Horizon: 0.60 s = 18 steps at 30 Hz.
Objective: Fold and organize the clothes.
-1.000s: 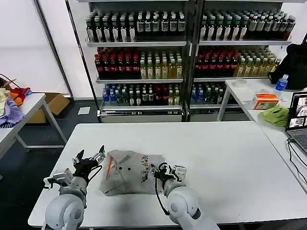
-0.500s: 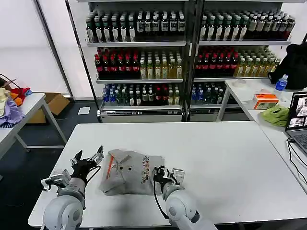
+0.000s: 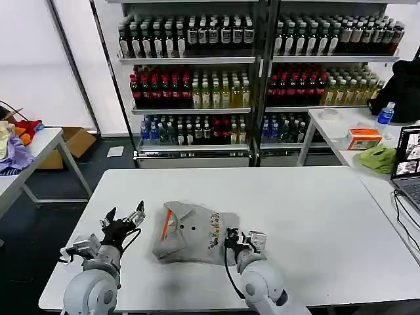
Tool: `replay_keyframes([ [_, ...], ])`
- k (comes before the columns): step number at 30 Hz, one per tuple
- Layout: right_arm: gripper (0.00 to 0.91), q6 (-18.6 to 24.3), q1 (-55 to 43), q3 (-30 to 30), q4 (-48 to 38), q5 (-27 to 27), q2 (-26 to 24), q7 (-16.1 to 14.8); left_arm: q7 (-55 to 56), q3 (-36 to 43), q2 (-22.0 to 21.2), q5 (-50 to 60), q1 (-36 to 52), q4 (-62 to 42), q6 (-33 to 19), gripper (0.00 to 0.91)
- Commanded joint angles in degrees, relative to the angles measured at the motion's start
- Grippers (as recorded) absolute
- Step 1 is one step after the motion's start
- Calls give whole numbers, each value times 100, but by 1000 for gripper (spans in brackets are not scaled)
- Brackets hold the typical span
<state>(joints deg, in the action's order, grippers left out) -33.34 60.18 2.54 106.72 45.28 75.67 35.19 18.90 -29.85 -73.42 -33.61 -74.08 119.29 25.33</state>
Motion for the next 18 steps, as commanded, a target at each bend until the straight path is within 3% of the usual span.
replay_keyframes([
  [1, 0, 2, -80, 705, 68, -196, -822, -294, 0, 22, -25, 8, -9, 6, 3, 907],
  [5, 10, -2, -343, 890, -191, -562, -935, -565, 0, 69, -67, 24, -13, 28, 16, 907],
  [7, 373, -8, -385, 976, -255, -569, -978, -705, -1, 75, -83, 31, -27, 29, 23, 907],
  [8, 907, -7, -354, 1001, -256, -644, -1003, -815, -3, 72, -85, 34, -36, 28, 22, 907],
  [12, 907, 1, -93, 1042, -186, -1001, -1029, -1009, 0, 56, -78, 34, -54, 31, 26, 907],
  [15, 907, 11, 272, 1158, 11, -1658, -1021, -1144, 3, 57, -92, 34, -77, 72, 30, 907],
  [18, 907, 21, 550, 1303, 359, -2154, -1014, -1065, -2, 67, -117, 60, -123, 76, 26, 907],
])
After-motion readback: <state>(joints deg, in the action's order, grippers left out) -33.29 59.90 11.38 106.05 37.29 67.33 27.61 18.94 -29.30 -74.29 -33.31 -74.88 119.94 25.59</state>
